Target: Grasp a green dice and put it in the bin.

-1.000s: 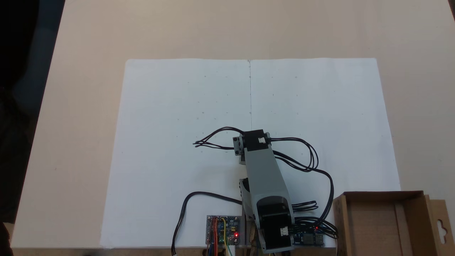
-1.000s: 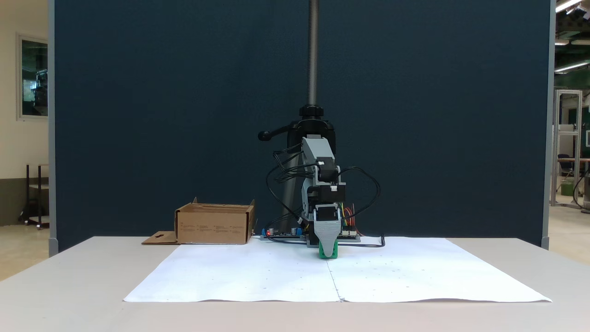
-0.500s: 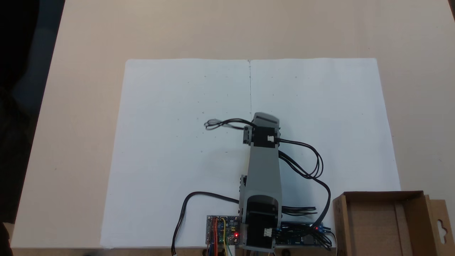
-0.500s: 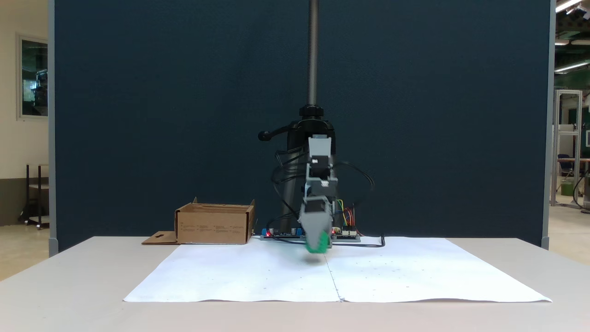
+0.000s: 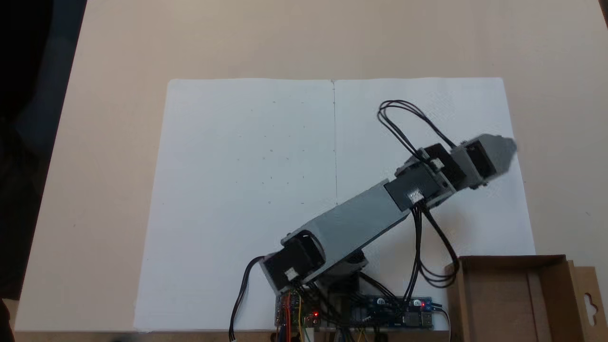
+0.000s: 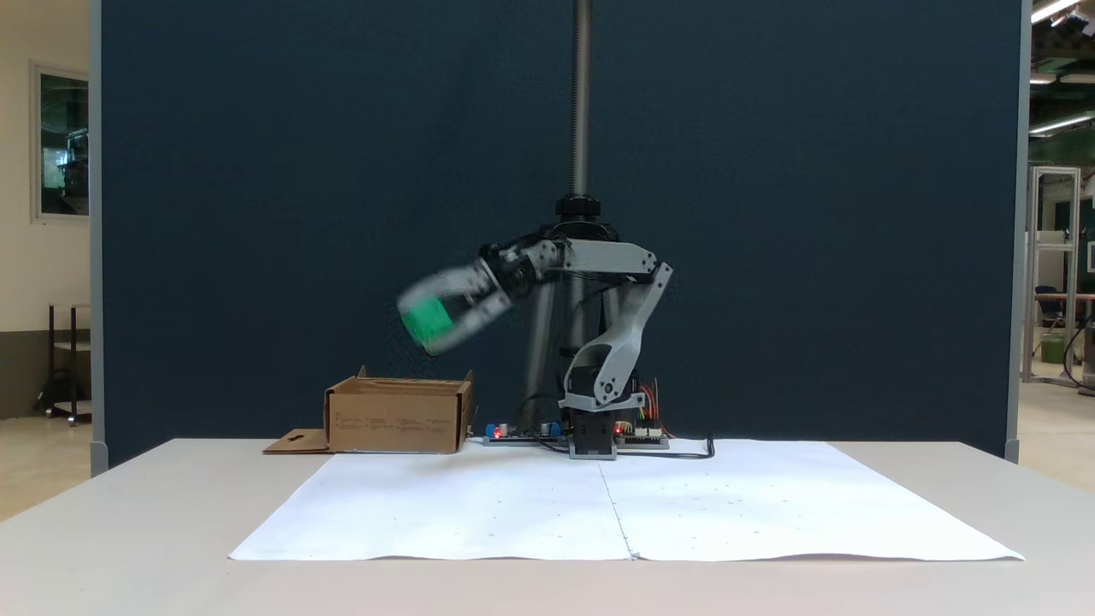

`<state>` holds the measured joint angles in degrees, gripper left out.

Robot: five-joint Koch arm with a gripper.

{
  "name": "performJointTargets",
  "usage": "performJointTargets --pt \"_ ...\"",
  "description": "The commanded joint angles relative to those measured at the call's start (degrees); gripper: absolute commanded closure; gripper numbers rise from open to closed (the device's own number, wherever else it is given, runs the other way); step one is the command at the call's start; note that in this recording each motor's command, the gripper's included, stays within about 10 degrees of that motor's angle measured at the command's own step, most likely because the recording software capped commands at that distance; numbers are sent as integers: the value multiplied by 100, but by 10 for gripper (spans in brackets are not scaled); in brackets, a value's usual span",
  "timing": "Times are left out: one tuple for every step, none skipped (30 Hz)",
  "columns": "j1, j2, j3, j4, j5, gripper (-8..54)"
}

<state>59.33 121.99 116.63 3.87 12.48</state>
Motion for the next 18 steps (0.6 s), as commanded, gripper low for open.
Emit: performJointTargets --pt "86 9 -413 -369 -229 336" --pt "923 -105 -589 -369 -378 336" --pt "1116 -114 -589 -369 -404 336" --pt "1318 -132 -589 -369 -457 336" --pt "1503 -149 -598 -369 -519 336" --pt "1696 -167 -598 -369 -554 336" --pt "1890 -193 -598 -369 -580 336" --pt "2215 -237 -598 -360 -650 336" --pt "2540 -290 -598 -360 -650 336" --pt "3094 -369 -598 -316 -694 336" --pt "3243 -413 -598 -308 -694 336" --pt "3410 -466 -598 -308 -712 336" --pt "3656 -554 -598 -237 -817 336" --pt "3779 -606 -598 -202 -923 336" --pt "3902 -677 -598 -185 -993 336" --pt "4017 -712 -598 -141 -1055 336" --pt "4175 -773 -598 62 -1257 336" --pt "4254 -817 -598 167 -1345 336"
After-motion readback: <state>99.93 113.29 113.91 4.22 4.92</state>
